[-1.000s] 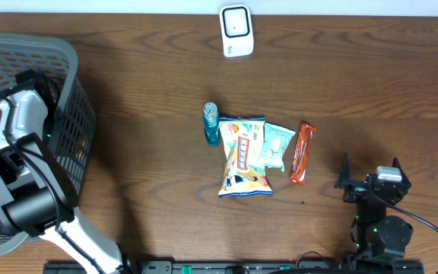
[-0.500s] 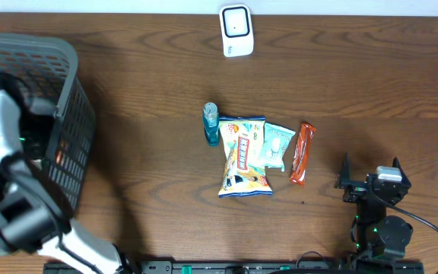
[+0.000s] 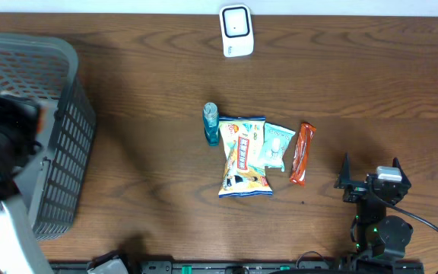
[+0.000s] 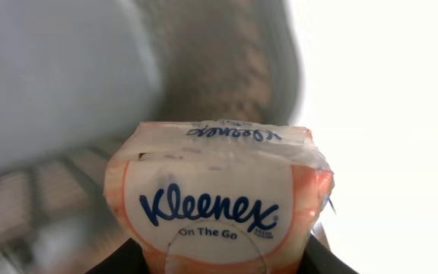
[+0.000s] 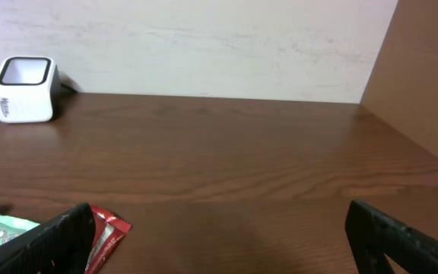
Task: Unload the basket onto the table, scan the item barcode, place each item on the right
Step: 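Carry the Kleenex pack to the table center and lower it between items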
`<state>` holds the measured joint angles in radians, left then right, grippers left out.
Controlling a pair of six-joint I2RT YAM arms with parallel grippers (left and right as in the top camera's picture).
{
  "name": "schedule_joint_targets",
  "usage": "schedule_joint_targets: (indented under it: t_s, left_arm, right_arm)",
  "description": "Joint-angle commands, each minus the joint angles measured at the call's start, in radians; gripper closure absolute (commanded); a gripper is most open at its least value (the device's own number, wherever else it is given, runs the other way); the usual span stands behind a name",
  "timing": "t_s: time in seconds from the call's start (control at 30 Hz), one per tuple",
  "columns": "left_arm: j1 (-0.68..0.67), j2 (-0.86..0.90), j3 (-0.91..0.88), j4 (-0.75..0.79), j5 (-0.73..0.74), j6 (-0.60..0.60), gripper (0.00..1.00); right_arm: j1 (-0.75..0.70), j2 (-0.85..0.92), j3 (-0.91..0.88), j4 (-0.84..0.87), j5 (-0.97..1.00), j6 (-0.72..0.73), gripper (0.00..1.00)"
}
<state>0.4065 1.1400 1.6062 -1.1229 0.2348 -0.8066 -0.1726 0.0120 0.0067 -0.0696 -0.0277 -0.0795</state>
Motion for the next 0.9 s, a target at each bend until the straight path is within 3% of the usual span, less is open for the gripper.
schedule_joint_targets:
  t_s: [0.0, 0.23, 0.53, 0.87]
  left_arm:
    - [-0.148, -0.043, 0.008, 0.003, -0.011, 0.021, 0.58]
    - [-0.525, -0.005, -0.010, 0.034, -0.124, 0.021, 0.59]
    - [-0.924, 0.242, -0.014, 0.169, -0.158, 0.072, 0.59]
    - [-1.172, 0.606, -0.014, 0.287, -0.220, 0.073, 0.59]
  right_arm:
    - [-0.003, -0.005, -0.001, -0.003, -0.005, 0.012, 0.01]
    - [-0.003, -0.005, -0.001, -0.003, -0.005, 0.012, 0.01]
    - [-0.003, -0.005, -0.001, -0.003, -0.005, 0.012, 0.01]
    - [-0.003, -0.005, -0.001, -0.003, -0.005, 0.012, 0.01]
